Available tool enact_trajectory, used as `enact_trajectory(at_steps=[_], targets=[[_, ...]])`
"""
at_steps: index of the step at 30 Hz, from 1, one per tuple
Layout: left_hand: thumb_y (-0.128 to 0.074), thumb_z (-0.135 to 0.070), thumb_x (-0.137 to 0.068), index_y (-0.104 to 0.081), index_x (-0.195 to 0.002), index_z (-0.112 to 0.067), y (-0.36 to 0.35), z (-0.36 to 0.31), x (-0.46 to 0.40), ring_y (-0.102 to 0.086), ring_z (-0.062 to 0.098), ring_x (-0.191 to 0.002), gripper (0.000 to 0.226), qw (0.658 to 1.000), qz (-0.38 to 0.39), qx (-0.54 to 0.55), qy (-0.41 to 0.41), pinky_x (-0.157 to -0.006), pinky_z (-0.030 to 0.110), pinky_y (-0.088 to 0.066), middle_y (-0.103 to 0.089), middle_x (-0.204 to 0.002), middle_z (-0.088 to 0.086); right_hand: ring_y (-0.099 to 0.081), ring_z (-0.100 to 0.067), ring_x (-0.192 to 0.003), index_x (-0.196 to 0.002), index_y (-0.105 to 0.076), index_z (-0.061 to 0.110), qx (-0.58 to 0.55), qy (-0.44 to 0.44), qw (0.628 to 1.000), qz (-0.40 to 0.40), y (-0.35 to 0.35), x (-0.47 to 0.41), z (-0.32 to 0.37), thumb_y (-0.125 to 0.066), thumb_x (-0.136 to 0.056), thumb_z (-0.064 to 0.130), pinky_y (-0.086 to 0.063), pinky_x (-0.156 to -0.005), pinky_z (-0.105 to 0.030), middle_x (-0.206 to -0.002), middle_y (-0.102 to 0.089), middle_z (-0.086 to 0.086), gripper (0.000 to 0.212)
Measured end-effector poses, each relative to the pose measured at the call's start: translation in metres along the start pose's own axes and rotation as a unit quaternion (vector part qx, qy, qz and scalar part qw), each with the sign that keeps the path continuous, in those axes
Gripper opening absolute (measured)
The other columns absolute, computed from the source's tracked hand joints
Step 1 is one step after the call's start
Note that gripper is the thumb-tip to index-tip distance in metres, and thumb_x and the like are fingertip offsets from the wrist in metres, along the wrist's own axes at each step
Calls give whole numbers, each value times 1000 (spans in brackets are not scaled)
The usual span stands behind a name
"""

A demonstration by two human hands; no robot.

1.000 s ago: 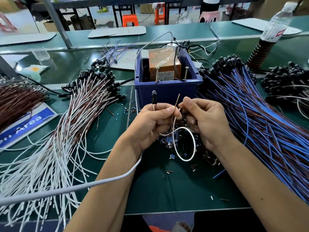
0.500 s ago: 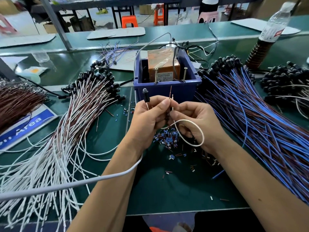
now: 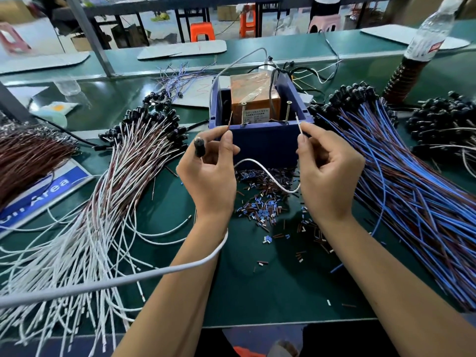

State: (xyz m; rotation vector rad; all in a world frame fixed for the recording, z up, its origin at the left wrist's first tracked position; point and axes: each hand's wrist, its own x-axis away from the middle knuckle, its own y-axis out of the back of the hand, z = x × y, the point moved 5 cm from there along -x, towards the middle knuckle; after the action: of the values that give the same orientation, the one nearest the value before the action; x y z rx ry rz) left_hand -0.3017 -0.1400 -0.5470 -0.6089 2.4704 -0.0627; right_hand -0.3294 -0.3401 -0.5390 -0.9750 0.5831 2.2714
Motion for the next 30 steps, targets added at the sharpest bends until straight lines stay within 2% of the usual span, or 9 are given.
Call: enact_trajectory(at_steps=[5, 10, 15, 17, 22, 27, 30], targets=[[-69, -2, -96, -75, -98, 3, -4, 3, -2, -68, 18, -67, 8, 1000, -13, -6, 0, -73, 25, -53, -70, -70, 8, -71, -15, -85, -118, -76, -1, 35, 35, 999, 13, -5, -5, 6, -63, -102, 7, -56, -78, -22, -97, -77, -8, 22], [-69, -1, -95, -76, -99, 2, -6, 0, -2, -68, 15, -67, 8, 1000, -1, -21, -20, -73, 23, -52, -70, -71, 5, -68, -17, -80, -118, -76, -2, 29, 38, 998, 27, -5, -5, 9, -63, -102, 4, -49, -73, -16, -92, -75, -9, 21], [-70, -1, -95, -76, -98, 1, -7, 1, -1, -68, 14, -68, 8, 999, 9, -21, -23, -75, 22, -52, -70, -71, 4, -69, -20, -81, -119, -76, -1, 25, 34, 998, 36, -5, -6, 10, -61, -103, 5, -55, -71, -29, -92, -74, -10, 22], [-70, -2, -95, -76, -98, -1, -6, 2, -1, -67, 13, -68, 7, 1000, 11, -13, -18, -75, 22, -52, -70, -71, 5, -68, -19, -80, -119, -76, -1, 23, 32, 999, 37, -5, -6, 9, -61, -103, 5, -55, -70, -30, -91, -74, -10, 22], [-70, -4, -96, -76, -99, -4, -5, 4, -2, -68, 14, -69, 7, 1000, 18, -7, -15, -76, 24, -52, -71, -72, 4, -69, -18, -82, -119, -76, 0, 20, 30, 999, 37, -5, -6, 10, -61, -103, 6, -55, -72, -29, -93, -74, -8, 23], [-69, -3, -96, -76, -100, -1, -8, 3, -3, -68, 15, -70, 9, 1000, 26, 1, -17, -78, 26, -54, -71, -72, 4, -68, -13, -84, -119, -75, 0, 24, 29, 999, 31, -4, -6, 10, -61, -103, 6, -53, -75, -18, -95, -75, -7, 23], [-68, -5, -97, -76, -101, 0, -9, 4, -3, -68, 13, -70, 10, 999, 35, -9, -20, -78, 25, -53, -70, -72, 5, -69, -15, -84, -120, -75, -1, 18, 32, 999, 41, -5, -5, 11, -61, -104, 7, -54, -75, -21, -95, -74, -7, 23]])
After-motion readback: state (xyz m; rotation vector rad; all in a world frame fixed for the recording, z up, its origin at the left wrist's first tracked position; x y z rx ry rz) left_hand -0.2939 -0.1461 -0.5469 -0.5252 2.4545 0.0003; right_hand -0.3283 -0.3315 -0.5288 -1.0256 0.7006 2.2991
